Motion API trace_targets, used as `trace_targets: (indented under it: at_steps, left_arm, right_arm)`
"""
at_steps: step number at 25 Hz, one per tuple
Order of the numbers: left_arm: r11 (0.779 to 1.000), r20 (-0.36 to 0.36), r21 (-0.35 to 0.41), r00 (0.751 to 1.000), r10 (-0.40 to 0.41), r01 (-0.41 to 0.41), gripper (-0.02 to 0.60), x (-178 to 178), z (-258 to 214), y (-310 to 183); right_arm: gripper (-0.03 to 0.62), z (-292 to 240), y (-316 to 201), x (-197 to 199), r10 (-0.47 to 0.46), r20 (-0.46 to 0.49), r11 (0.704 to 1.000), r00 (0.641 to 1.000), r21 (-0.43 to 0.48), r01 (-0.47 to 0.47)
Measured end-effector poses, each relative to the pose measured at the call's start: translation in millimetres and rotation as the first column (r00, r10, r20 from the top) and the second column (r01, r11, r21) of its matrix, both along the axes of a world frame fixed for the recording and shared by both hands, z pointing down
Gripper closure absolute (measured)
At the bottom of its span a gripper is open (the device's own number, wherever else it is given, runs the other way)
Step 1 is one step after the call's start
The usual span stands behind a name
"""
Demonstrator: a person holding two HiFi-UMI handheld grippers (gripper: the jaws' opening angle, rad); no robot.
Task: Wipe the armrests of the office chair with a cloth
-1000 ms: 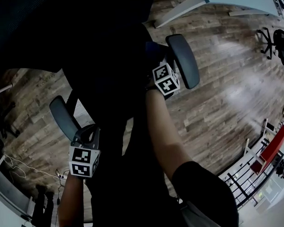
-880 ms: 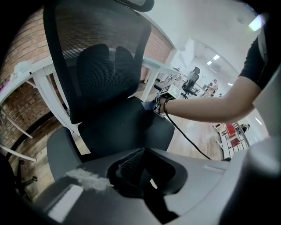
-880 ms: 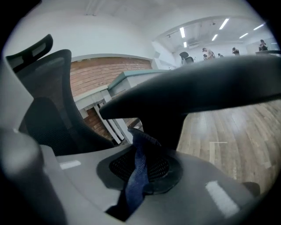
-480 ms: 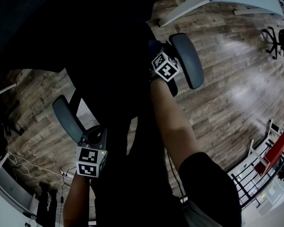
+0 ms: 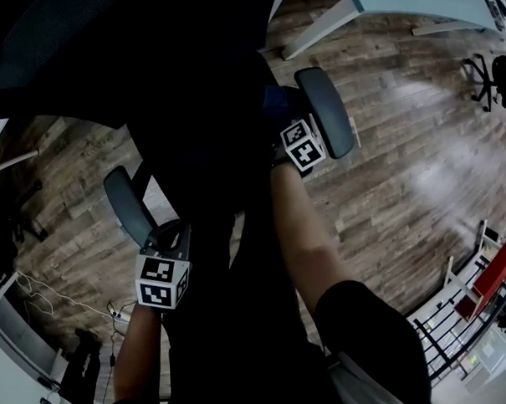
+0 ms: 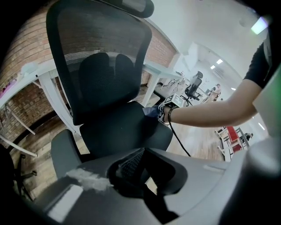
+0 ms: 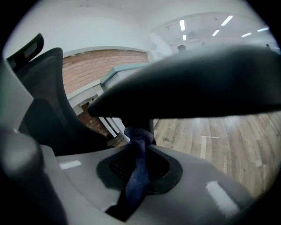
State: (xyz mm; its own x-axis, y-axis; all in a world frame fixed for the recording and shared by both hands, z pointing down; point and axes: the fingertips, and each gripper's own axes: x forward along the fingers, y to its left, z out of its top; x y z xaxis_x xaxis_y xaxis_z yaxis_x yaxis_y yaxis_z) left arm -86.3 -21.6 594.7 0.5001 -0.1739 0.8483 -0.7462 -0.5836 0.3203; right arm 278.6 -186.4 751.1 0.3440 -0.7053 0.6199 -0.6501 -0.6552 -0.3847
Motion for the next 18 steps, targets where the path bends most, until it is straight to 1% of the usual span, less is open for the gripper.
trace_targets:
  at_steps: [3,5,6,8,9,10,11,12,14,15,16,18]
  left_arm:
    - [1.0,0.004,0.02,1.0,-0.011,0.011,0.577,-3.4,-14.4,0.3]
    - [0.999,0.001,0.031,1.0,-0.03,0.03,0.577,-4.3,-23.5,-1.3]
    - [0.998,-0.001,0.034,0.999,-0.045,0.045,0.577,-4.4,-27.1,-2.9]
    - [0.995,-0.003,0.033,0.996,-0.089,0.089,0.577,-4.0,-31.6,-8.5]
    - [0.993,-0.006,0.03,0.993,-0.117,0.118,0.577,-3.1,-33.1,-12.8]
    - [0.989,-0.012,0.027,0.989,-0.147,0.147,0.577,-1.3,-34.8,-17.7]
    - [0.984,-0.021,0.025,0.984,-0.174,0.175,0.577,1.5,-37.0,-22.7]
    - [0.98,-0.03,0.025,0.98,-0.196,0.197,0.577,5.1,-39.7,-27.6]
    - [0.975,-0.046,0.038,0.975,-0.219,0.221,0.577,14.7,-45.6,-38.7]
    - [0.973,-0.052,0.049,0.973,-0.224,0.226,0.577,21.1,-48.6,-45.3]
    - [0.971,-0.06,0.06,0.972,-0.227,0.23,0.577,29.0,-51.4,-52.4]
    - [0.968,-0.08,0.08,0.97,-0.23,0.236,0.577,48.9,-55.9,-66.6]
  right_arm:
    - [0.549,-19.6,17.6,4.5,0.047,0.012,0.998,0.999,0.032,-0.048]
    - [0.549,-27.1,28.1,1.5,0.033,0.026,0.999,0.999,0.029,-0.034]
    - [0.549,-29.0,33.2,-3.7,0.005,0.032,1.0,0.999,0.017,-0.005]
    - [0.549,-33.2,43.1,-20.3,-0.099,0.035,0.995,0.994,-0.015,0.099]
    - [0.549,-37.6,47.2,-30.7,-0.171,0.031,0.985,0.985,-0.03,0.172]
    - [0.549,-44.4,50.9,-41.4,-0.251,0.025,0.967,0.968,-0.039,0.252]
    - [0.549,-53.7,54.6,-51.9,-0.332,0.016,0.942,0.943,-0.043,0.333]
    - [0.549,-66.1,57.9,-61.2,-0.411,0.004,0.911,0.912,-0.041,0.41]
    - [0.549,-98.7,61.1,-74.8,-0.553,-0.046,0.833,0.832,-0.022,0.553]
    - [0.549,-117.3,59.9,-78.8,-0.619,-0.085,0.784,0.781,-0.012,0.62]
    - [0.549,-136.1,56.9,-81.0,-0.679,-0.128,0.729,0.723,-0.003,0.685]
    - [0.548,-171.9,46.6,-81.3,-0.776,-0.207,0.604,0.595,0.023,0.796]
